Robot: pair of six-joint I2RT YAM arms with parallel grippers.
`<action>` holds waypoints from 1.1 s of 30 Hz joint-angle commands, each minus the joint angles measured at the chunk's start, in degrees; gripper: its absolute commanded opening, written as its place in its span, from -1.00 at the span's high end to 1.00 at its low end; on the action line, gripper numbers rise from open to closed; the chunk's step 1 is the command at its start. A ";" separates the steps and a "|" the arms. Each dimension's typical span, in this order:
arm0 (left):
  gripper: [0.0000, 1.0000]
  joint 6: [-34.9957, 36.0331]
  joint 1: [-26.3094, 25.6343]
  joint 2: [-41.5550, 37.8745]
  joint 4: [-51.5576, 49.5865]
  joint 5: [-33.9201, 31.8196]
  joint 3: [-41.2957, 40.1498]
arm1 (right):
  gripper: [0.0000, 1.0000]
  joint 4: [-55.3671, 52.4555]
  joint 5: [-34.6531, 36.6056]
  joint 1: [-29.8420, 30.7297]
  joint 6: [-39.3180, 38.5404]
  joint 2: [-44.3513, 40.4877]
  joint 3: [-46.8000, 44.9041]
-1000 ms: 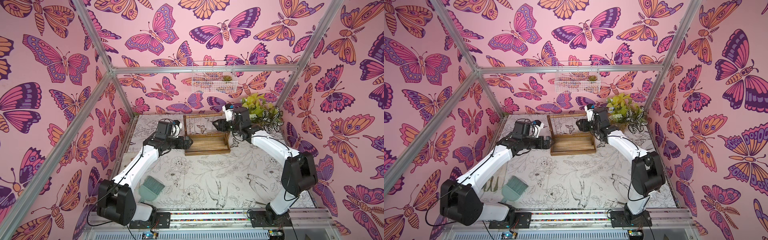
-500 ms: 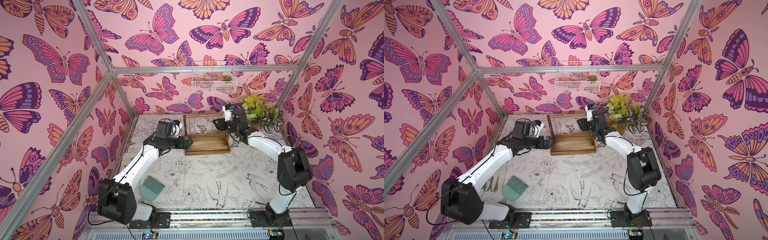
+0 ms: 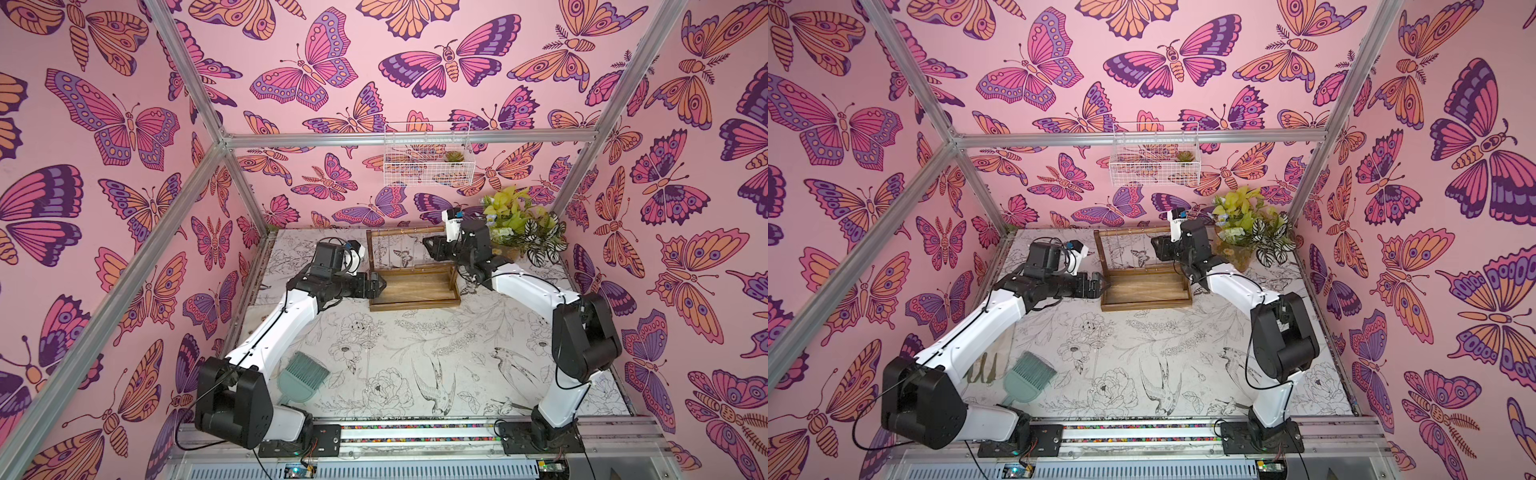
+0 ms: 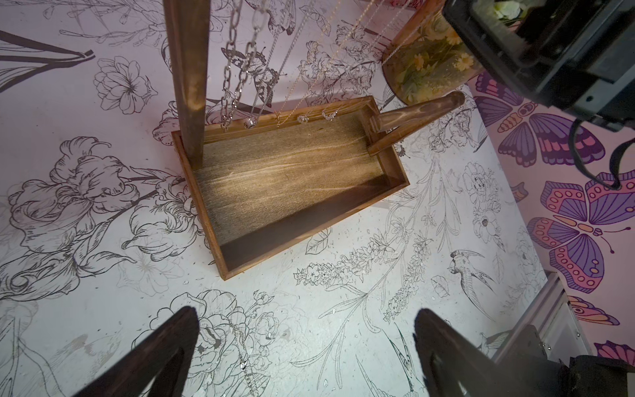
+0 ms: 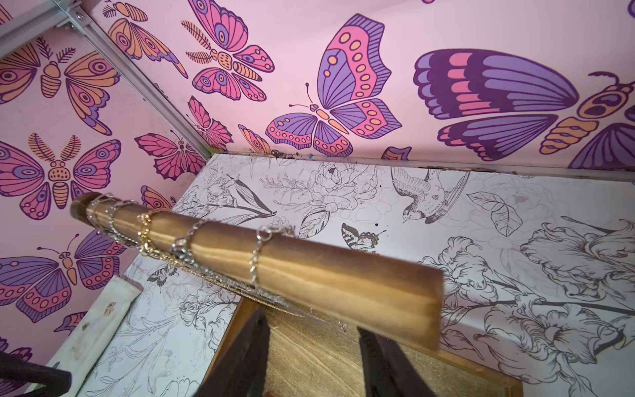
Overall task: Take the necklace off the jewelry display stand
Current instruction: Take off the necklace from the stand.
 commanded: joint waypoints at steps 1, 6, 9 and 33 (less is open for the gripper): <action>-1.00 0.44 0.59 0.63 0.84 0.83 -1.04 | 0.09 2.21 1.86 0.66 0.86 1.15 1.80; -1.00 0.48 0.71 0.47 0.88 0.91 -1.26 | 0.15 2.94 2.80 0.93 0.80 1.28 2.00; -1.00 0.49 0.80 0.33 0.85 0.90 -1.42 | 0.20 3.10 3.31 1.02 0.80 1.16 1.97; -1.00 -0.10 1.13 -0.65 0.89 1.21 -2.96 | 0.75 3.05 3.03 1.50 1.77 2.13 3.71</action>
